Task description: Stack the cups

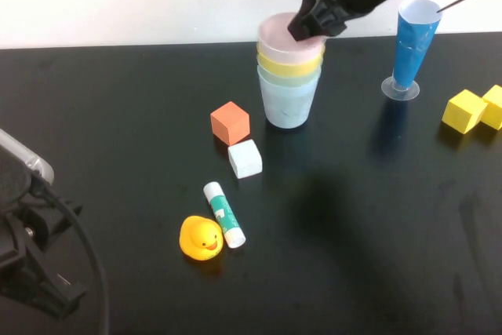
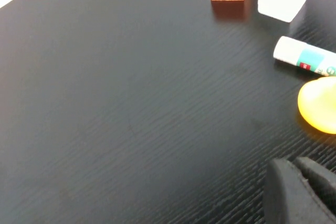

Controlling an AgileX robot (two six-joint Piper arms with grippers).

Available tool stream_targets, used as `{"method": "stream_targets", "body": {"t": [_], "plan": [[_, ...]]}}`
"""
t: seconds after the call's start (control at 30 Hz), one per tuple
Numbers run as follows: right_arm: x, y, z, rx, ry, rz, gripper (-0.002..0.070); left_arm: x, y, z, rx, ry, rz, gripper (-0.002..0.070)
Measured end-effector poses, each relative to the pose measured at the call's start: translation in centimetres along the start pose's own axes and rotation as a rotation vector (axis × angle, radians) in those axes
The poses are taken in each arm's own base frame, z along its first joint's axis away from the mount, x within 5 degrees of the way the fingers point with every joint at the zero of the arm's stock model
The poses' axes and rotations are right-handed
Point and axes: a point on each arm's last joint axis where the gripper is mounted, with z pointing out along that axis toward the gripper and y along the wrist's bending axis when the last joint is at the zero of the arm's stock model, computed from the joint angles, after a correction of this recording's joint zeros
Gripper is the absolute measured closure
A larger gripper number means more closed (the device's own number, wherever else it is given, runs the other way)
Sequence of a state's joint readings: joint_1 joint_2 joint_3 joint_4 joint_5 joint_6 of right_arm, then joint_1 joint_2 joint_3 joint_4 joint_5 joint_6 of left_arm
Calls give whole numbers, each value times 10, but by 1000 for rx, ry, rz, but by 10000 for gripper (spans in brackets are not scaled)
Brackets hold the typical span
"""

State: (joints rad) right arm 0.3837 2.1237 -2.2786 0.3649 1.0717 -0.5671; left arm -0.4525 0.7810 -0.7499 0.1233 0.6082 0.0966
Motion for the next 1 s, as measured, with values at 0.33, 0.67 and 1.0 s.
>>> {"method": "stream_targets", "body": {"t": [0.33, 0.67, 1.0], "plan": [[-19, 12, -48, -1, -41, -37, 407, 1, 0, 0, 0, 15, 2, 673], [-13, 40, -97, -71, -40, -128, 654, 36, -5, -32, -13, -89, -153, 673], [28, 97, -156, -171, -242, -263, 678, 85, -12, -65, -16, -228, -287, 673]]}}
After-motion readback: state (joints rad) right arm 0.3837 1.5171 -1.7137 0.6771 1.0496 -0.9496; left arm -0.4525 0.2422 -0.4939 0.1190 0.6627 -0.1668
